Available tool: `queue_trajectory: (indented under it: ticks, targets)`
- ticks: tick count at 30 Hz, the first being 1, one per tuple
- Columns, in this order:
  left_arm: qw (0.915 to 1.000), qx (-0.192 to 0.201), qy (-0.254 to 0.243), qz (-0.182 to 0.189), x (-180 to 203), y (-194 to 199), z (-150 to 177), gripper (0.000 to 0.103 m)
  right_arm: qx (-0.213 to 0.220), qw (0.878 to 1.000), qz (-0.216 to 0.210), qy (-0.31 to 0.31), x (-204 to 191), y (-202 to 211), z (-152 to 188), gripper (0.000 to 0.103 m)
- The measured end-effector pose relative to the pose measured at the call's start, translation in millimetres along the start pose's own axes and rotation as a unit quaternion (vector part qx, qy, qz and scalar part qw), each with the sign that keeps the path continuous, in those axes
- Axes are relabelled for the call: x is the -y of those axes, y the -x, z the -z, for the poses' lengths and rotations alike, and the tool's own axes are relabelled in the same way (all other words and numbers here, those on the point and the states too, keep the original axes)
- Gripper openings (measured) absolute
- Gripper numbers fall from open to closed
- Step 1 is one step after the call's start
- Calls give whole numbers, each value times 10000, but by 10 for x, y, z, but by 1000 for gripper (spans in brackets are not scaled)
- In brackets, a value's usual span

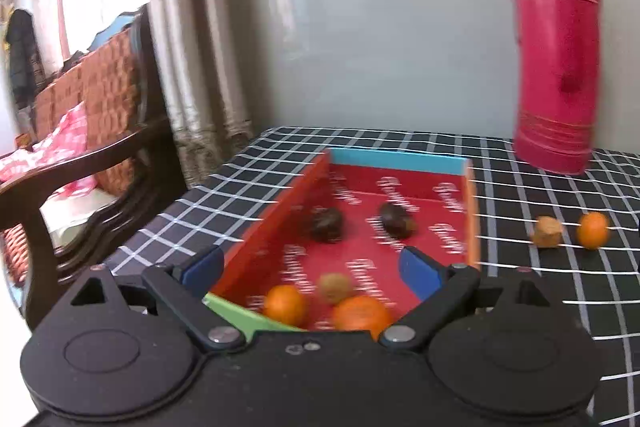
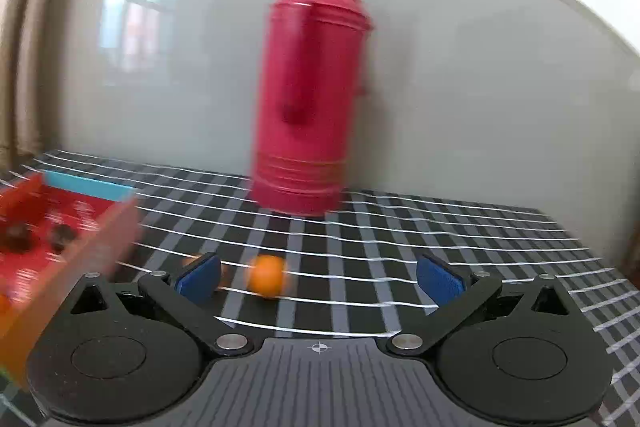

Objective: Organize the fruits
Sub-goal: 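Lower the left gripper onto the cut orange chunk and close it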

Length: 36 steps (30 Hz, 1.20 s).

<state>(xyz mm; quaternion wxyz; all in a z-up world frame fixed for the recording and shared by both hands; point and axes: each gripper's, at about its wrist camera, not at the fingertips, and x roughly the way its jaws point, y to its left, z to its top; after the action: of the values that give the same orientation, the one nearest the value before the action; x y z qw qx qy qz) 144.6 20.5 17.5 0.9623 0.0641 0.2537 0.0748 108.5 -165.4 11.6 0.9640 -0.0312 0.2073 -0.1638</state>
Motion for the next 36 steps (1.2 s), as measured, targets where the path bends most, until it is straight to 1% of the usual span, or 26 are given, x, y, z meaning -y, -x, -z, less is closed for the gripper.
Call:
queue_trajectory:
  ticks: [5,10,14,17,19,21,26,29,30,33,35,36]
  targets:
    - [9991,60,-138,389,340,53,12,88,-117,9990,408,-168,323,30,108,103]
    - [9969,100,-374,686,671,46,50,88,-103,9952,929,-304,601,118,189,103]
    - [9953,64,-479,845,869,-4,78,88,-13,9926,1174,-314,782,181,229,103]
    - [9945,33,-588,870,1007,-78,83,87,7,9913,1287,-285,886,219,276,103]
    - [9941,24,-656,861,1099,-151,83,87,-7,9911,1301,-288,960,220,296,103]
    - [9935,-28,-712,883,1169,-223,76,84,-23,9912,1283,-318,1018,230,308,103]
    - [9936,-10,-772,820,1279,-320,43,86,-51,9914,1233,-433,1117,216,298,103]
    - [9944,47,-746,751,1311,-339,27,86,-58,9921,1168,-458,1135,226,288,103]
    - [9944,124,-759,722,1322,-325,30,85,-61,9922,1152,-462,1124,223,272,103]
    - [9929,515,-889,608,1388,-213,50,85,-48,9934,1041,-485,1108,217,242,103]
    - [9902,679,-968,744,1430,-153,49,84,-23,9940,992,-463,1085,214,233,103]
    - [9889,700,-1010,834,1459,-147,52,79,-15,9944,959,-442,1071,207,229,103]
